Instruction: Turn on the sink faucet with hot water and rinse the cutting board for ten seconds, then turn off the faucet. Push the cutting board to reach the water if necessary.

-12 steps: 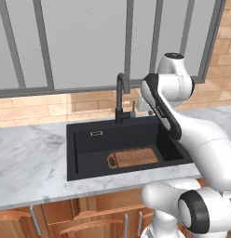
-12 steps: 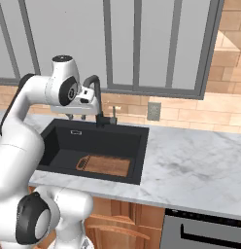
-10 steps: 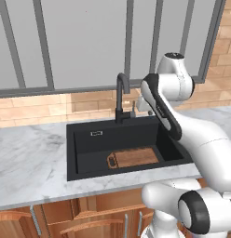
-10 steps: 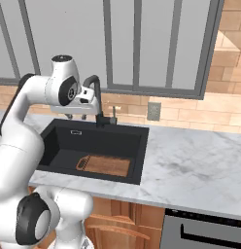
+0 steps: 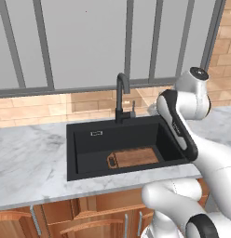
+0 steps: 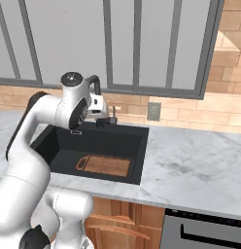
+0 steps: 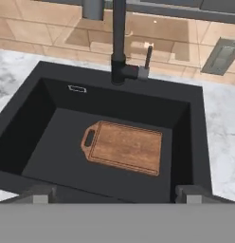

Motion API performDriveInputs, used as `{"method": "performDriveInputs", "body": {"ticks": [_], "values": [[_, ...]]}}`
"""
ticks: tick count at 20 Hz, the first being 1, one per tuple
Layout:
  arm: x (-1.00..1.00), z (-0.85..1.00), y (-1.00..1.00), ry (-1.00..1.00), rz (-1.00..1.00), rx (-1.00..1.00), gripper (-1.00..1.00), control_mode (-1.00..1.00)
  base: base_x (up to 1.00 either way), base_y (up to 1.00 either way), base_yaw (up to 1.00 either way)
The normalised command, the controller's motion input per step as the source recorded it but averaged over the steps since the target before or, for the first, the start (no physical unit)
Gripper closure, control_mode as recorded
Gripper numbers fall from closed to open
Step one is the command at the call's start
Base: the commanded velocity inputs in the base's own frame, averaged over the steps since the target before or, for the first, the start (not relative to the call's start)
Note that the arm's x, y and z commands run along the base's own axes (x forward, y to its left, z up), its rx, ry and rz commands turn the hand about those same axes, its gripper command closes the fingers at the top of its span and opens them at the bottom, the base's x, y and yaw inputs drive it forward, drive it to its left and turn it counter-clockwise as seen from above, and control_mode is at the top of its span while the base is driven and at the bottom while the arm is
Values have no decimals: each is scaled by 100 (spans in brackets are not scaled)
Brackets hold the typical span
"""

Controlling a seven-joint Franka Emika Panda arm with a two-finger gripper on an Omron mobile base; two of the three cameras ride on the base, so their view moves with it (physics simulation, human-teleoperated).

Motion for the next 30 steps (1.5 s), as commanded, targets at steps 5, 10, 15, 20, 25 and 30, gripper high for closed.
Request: {"method": "performDriveInputs", "body": {"ticks": [5, 10, 15, 20, 25, 30], "values": [[30, -33, -44, -34, 10, 12, -100, -100, 0, 0, 0], [48, -12, -9, -20, 0, 6, -100, -100, 0, 0, 0], [71, -2, -14, -9, 0, 9, -100, -100, 0, 0, 0], [82, -3, -8, -5, 0, 9, -100, -100, 0, 0, 0], [73, -6, -3, -4, 0, 5, -100, -100, 0, 0, 0], [56, -14, 0, -4, 0, 1, -100, -100, 0, 0, 0]]}}
